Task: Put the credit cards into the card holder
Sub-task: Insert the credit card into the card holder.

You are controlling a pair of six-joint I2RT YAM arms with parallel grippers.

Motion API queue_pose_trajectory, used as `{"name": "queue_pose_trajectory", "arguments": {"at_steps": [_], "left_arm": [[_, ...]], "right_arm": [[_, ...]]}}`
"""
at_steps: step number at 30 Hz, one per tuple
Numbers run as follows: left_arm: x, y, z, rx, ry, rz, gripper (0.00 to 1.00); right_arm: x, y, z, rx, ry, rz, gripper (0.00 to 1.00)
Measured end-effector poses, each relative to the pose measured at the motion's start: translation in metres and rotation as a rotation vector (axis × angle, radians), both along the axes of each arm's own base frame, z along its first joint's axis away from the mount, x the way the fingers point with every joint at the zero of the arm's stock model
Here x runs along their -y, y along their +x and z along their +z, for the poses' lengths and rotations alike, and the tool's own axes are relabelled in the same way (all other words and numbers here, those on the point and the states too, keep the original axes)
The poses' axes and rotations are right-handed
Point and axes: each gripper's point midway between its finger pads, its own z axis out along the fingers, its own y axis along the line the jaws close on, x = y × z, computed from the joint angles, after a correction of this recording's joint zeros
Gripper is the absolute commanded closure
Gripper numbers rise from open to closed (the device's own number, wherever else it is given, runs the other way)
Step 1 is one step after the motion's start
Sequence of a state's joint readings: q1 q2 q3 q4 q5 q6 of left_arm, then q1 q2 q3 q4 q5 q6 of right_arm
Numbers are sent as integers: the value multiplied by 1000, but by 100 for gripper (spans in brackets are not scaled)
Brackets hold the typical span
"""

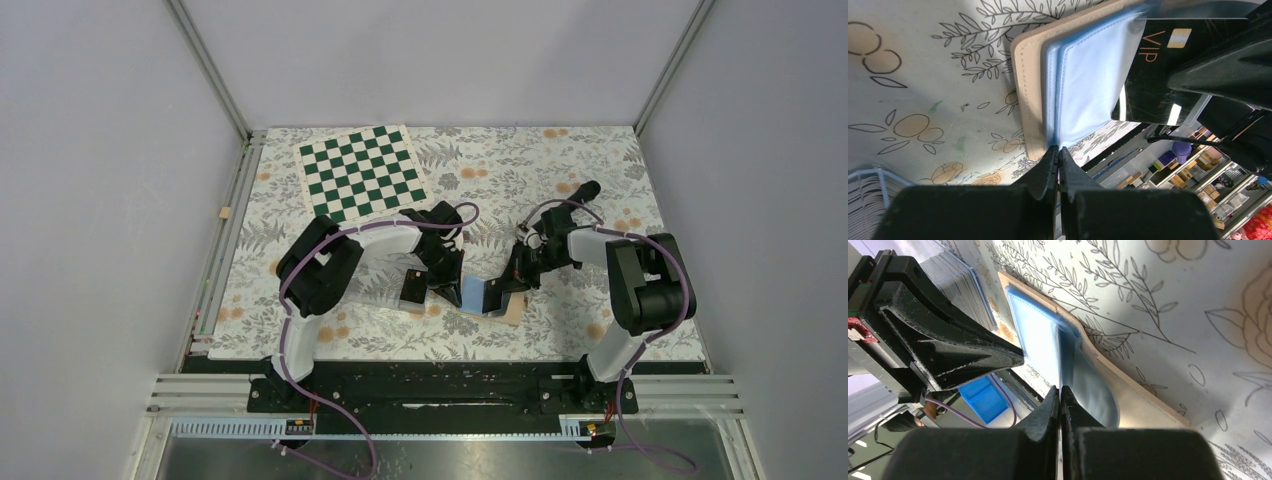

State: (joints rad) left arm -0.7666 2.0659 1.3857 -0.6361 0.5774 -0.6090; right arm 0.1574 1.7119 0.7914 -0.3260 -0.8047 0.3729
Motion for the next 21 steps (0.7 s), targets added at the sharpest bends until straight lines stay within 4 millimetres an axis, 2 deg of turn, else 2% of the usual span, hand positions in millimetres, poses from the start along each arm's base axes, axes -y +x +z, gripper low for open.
{"name": "queue_pose_trajectory", "arguments": {"at_steps": [11,21], "left_arm": [[0,0,0,-1,-3,-3,100],[0,-1,0,-8,-7,-3,100]], "right_arm": [[-10,3,-2,43,-57,76,100],[-6,6,-2,71,-105,98,100]]}}
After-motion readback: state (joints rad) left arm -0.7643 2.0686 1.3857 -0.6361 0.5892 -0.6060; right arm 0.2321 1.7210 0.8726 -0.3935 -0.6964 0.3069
